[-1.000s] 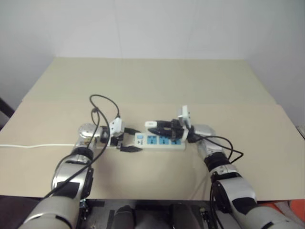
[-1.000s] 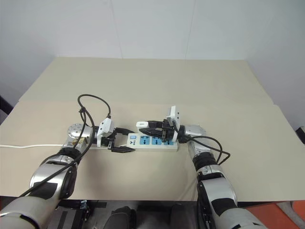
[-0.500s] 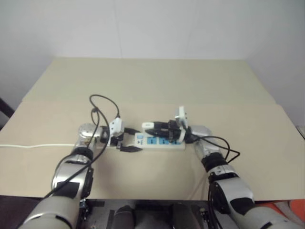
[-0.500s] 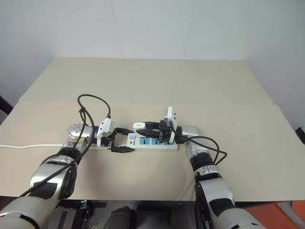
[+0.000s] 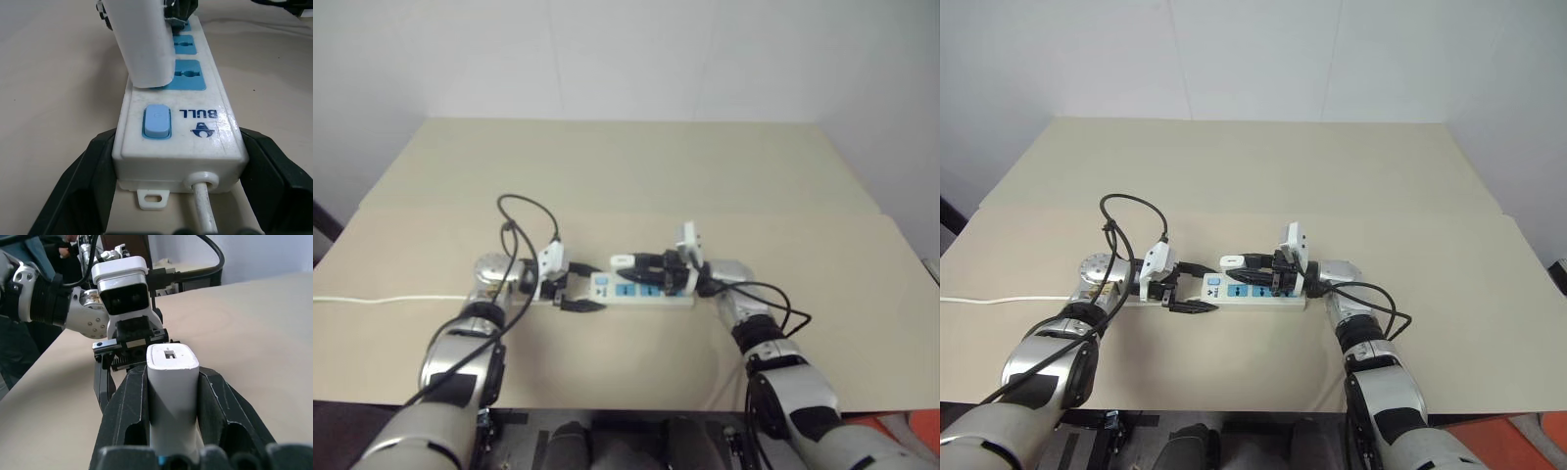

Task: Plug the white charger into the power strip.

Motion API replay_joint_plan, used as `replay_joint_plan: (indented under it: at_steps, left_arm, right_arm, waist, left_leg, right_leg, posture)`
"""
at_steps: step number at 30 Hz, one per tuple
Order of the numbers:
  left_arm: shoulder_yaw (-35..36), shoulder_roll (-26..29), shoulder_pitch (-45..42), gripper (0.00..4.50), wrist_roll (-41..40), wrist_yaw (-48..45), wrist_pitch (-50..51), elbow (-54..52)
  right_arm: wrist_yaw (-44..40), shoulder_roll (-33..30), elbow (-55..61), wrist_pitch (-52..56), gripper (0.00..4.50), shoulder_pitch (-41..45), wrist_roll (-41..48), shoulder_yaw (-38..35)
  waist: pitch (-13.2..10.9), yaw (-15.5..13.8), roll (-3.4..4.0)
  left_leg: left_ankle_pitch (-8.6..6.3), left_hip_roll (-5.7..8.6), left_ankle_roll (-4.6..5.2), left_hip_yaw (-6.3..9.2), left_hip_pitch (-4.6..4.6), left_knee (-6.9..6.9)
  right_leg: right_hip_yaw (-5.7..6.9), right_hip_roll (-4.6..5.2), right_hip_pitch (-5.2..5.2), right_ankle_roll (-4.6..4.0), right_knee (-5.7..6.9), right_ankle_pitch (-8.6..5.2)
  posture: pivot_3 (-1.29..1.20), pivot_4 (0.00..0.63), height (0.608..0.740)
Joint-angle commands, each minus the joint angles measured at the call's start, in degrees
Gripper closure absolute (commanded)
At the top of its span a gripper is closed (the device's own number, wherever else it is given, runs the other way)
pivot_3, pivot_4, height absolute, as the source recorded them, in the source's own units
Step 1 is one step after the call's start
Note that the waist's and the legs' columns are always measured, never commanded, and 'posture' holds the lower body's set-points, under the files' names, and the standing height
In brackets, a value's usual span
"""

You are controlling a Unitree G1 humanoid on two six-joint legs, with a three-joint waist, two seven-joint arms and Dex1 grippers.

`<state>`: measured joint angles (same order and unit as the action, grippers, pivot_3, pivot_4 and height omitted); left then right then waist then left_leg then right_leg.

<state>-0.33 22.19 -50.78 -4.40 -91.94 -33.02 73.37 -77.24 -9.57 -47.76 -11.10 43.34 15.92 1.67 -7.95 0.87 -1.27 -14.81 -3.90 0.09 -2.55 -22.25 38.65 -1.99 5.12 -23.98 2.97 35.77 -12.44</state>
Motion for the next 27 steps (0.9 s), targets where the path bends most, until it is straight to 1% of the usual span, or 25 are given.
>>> replay_joint_plan:
  at_steps: [1, 10, 20, 27]
  left_arm:
    - [-0.3, 0.2, -0.1, 1.23, 0.8, -0.6, -0.3, -0.7]
    - [-0.4, 0.2, -0.1, 1.23, 0.9, -0.6, -0.2, -0.7]
    - [-0.6, 0.2, -0.2, 1.23, 0.8, -0.6, -0.1, -0.9]
    - [-0.7, 0.3, 0.0, 1.23, 0.7, -0.6, -0.2, -1.0]
  right_arm:
    - [-0.5, -1.5, -0.5, -1.0, 3.4, -1.5, -1.3, 0.4]
    - [0.3, -1.5, -1.6, -1.1, 3.4, -1.1, -0.8, -0.3]
    - [-1.9, -5.5, -6.6, -2.4, 3.4, 0.5, -2.1, -0.5]
    - [-2.9, -6.2, -7.0, -4.1, 3.4, 0.5, -1.9, -0.7]
  waist:
    - [0.0, 0.0, 0.0]
    - [0.0, 0.0, 0.0]
    - [0.0, -0.2, 0.0]
    - [0.0, -0.3, 0.0]
  left_leg:
    - [0.0, 0.0, 0.0, 0.0, 0.0, 0.0]
    - [0.0, 0.0, 0.0, 0.0, 0.01, 0.0]
    - [0.0, 0.0, 0.0, 0.0, 0.06, 0.0]
    - [0.0, 0.01, 0.0, 0.01, 0.1, 0.0]
  right_leg:
    - [0.0, 0.0, 0.0, 0.0, 0.0, 0.0]
    - [0.0, 0.0, 0.01, 0.0, 0.0, 0.0]
    - [0.0, 0.0, 0.09, 0.0, -0.02, 0.0]
    - [0.0, 0.01, 0.17, 0.01, -0.04, 0.0]
  posture:
    - [0.0, 0.15, 0.74]
    - [0.0, 0.15, 0.74]
    - [0.0, 0.15, 0.74]
    - [0.0, 0.15, 0.74]
